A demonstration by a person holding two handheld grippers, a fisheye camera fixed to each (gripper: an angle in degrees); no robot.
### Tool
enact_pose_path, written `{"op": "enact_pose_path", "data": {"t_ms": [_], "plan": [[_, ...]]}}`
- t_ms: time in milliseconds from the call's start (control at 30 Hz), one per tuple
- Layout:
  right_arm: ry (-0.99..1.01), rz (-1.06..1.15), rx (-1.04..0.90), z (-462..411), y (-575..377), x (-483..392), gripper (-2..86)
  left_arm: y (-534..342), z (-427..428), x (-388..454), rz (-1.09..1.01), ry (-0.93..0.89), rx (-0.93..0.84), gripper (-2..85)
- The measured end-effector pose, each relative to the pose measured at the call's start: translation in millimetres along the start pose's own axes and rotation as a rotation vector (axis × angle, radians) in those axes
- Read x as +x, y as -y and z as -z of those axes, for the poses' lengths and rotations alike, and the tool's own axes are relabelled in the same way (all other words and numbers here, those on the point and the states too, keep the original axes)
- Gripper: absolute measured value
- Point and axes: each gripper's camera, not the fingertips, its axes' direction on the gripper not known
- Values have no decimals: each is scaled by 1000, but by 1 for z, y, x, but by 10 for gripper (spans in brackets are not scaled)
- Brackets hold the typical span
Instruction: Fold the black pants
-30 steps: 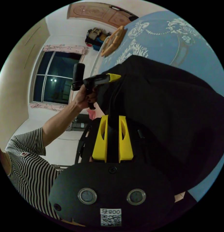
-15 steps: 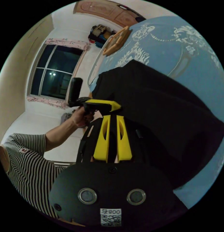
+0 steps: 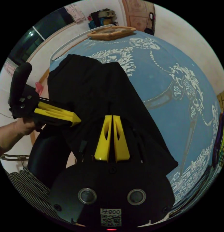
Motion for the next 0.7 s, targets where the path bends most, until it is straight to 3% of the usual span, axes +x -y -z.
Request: {"op": "enact_pose_path", "data": {"t_ms": [133,300,500,700], "plan": [[143,-74,-83,13,7,25,1,-17,16,19,86,86,85,3],[314,-251,103,66,-37,86,3,-42,26,64,103,125,178,8],[461,-654,224,84,-135,165,10,-38,-24,164,-127,13,65,36],[511,-728,210,83,-170,191,30,-21,-72,263,-356,77,-6,79]]}}
